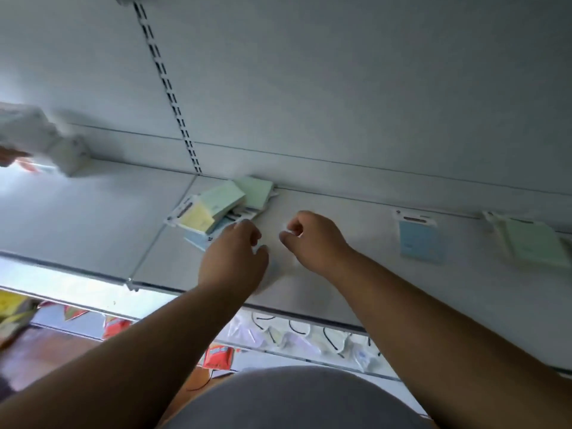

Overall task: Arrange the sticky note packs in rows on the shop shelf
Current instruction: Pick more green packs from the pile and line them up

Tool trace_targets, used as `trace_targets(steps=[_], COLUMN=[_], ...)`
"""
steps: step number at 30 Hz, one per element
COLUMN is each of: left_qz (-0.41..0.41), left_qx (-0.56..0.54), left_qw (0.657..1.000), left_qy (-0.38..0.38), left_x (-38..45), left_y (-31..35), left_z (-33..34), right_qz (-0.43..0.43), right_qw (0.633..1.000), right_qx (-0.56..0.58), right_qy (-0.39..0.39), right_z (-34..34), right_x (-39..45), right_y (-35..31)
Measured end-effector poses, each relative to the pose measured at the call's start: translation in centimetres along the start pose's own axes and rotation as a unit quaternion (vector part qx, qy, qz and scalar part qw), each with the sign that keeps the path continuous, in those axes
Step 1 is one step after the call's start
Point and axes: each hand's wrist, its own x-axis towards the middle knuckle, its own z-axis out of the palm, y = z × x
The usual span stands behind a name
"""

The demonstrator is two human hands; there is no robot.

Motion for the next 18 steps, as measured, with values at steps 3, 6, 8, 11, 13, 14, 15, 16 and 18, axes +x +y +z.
trace_targets(steps=[3,6,8,11,13,14,15,16,18], left_qz=[-0.007,-0.019,0.000,0.025,0.032,0.038,0.051,0.068,0.110], left_qx=[0.045,0.016,-0.010,-0.054,-0.093,-0.110,-0.123,-0.135,-0.151], left_qw=[0.999,0.999,0.999,0.998,0.995,0.993,0.991,0.987,0.976], left_qy=[0.000,-0.044,-0.037,-0.007,-0.005,-0.013,-0.031,-0.056,-0.113], left_x=[-0.2,-0.4,-0.3,0.1,0.1,0.1,-0.1,-0.3,-0.7], left_y=[-3.4,-5.0,-5.1,-4.6,-3.6,-3.0,-2.1,-1.2,0.7], left_z=[-0.8,-0.2,0.1,0.0,0.2,0.5,1.0,1.6,3.0], right_qz=[0.033,0.063,0.089,0.138,0.174,0.188,0.200,0.210,0.228], right_qw=[0.997,0.997,0.995,0.979,0.949,0.934,0.921,0.911,0.903], right_qx=[-0.026,-0.016,0.014,0.152,0.263,0.302,0.329,0.350,0.354], right_qy=[-0.065,-0.044,-0.033,0.006,0.033,0.041,0.051,0.063,0.088], right_z=[2.8,3.9,4.2,4.0,2.9,2.2,1.4,0.5,-1.2], right_x=[1.1,1.3,1.2,1.0,0.3,-0.2,-0.6,-1.2,-2.5], right_y=[-2.3,-3.2,-3.2,-2.8,-2.3,-1.7,-0.8,0.2,2.6])
